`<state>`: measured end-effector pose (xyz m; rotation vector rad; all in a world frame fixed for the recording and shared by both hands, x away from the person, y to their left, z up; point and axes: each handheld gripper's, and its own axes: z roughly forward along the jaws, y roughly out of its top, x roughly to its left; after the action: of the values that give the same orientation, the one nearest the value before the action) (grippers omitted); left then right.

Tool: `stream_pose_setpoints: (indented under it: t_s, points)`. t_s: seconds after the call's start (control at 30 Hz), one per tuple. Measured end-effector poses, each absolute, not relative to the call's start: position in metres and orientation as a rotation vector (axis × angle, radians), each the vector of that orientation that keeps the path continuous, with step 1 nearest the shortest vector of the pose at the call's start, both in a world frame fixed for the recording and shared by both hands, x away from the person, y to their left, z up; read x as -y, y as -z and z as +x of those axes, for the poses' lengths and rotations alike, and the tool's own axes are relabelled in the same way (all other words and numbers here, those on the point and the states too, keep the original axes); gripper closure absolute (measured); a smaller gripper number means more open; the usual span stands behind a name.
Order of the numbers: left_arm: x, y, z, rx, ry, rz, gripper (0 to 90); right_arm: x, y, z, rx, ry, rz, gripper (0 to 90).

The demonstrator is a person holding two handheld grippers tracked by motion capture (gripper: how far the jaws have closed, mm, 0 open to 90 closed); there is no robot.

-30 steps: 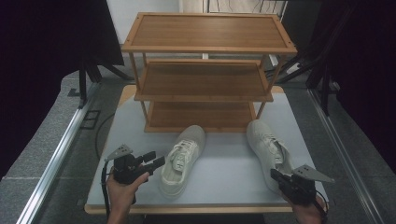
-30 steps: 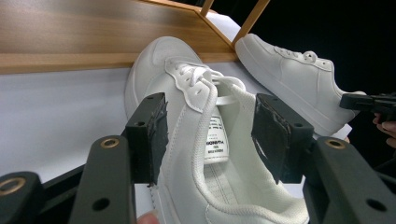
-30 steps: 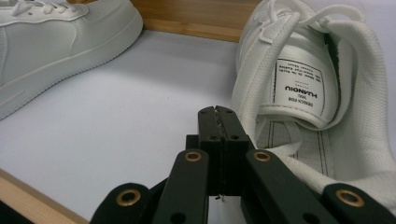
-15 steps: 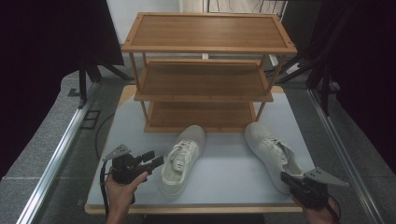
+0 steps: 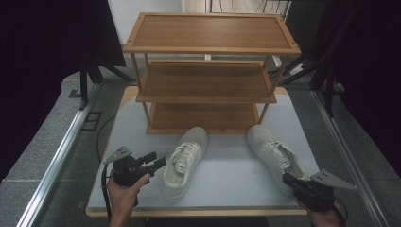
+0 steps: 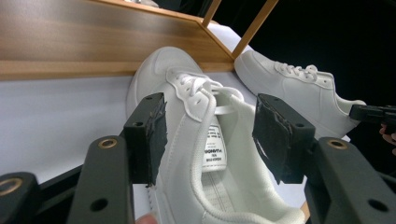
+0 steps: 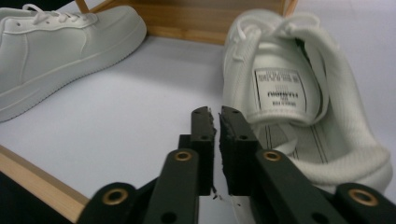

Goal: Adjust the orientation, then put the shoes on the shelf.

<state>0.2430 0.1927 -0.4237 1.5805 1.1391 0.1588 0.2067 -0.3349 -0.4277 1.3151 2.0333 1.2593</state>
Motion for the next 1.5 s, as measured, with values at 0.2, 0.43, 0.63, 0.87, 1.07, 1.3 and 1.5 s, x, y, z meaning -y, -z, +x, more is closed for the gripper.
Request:
stream_pose_setpoints:
  t_s: [0.2,0.43,0.63,0.87,1.07,1.3,1.5]
  points:
    - [-0.192,0.423,0.241,-1.134,-0.169,1.59,42.6,0.334,0.422,0.208,-1.994,-1.314,1.251,64.2]
    - [-0.193,0.42,0.242,-1.136,-0.193,1.631,48.1,0.331,0.413,0.213,-1.981,-1.326,1.215,52.0]
    - [-0.19,0.416,0.246,-1.123,-0.187,1.684,47.5,0.333,0.409,0.221,-1.986,-1.329,1.207,47.7]
    - [-0.186,0.411,0.254,-1.14,-0.18,1.768,36.5,0.346,0.397,0.233,-1.926,-1.361,1.22,47.0]
    - [-0.181,0.404,0.258,-1.13,-0.182,1.787,34.4,0.353,0.396,0.244,-1.929,-1.325,1.236,45.4]
    - [-0.18,0.396,0.26,-1.108,-0.198,1.816,38.4,0.364,0.402,0.264,-1.938,-1.291,1.271,44.7]
    - [-0.174,0.399,0.267,-1.099,-0.2,1.835,37.9,0.363,0.404,0.28,-1.989,-1.263,1.245,44.4]
